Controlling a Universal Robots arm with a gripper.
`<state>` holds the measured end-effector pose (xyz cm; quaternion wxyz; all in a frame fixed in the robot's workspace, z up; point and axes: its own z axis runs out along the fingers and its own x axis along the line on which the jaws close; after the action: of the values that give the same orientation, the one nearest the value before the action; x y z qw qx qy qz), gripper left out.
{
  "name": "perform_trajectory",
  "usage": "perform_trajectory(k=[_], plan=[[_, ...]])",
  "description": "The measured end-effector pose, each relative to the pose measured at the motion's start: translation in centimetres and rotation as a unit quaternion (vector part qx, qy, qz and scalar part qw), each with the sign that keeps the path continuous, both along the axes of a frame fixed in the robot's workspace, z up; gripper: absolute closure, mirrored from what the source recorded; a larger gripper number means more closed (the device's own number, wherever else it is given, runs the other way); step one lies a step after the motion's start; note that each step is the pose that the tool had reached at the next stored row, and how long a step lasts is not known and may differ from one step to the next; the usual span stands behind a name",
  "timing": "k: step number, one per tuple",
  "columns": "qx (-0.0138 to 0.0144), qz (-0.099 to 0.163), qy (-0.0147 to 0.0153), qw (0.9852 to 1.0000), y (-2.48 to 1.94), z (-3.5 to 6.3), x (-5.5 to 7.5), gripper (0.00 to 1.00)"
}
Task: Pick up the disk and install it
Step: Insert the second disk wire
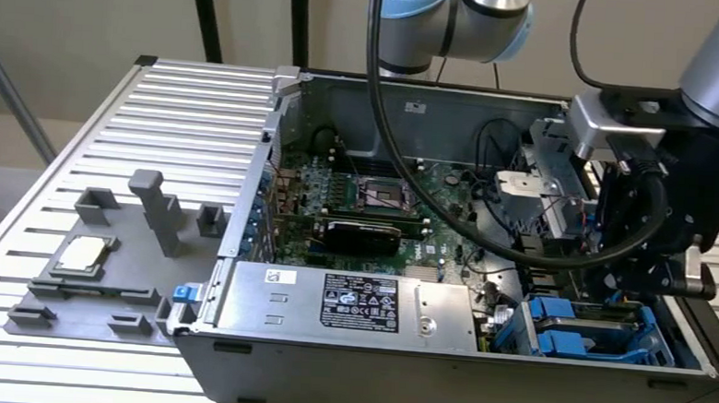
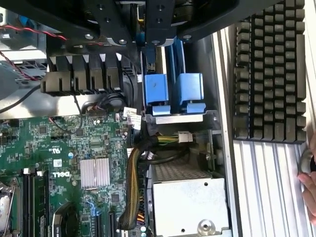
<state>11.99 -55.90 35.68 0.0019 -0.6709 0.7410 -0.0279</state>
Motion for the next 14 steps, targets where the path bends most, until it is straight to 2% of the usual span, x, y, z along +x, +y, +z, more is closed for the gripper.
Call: perform_trajectory(k=[1, 4, 14], plan=[[0.0, 0.001, -0.002, 1.0, -0.01, -0.25, -0.01, 1.0], [0.0, 0.003, -0.0049, 1.0, -0.03, -0.59, 0.0, 1.0], [0.0, 0.007, -0.011, 0.9999, -0.22, -1.16, -0.01, 1.0]])
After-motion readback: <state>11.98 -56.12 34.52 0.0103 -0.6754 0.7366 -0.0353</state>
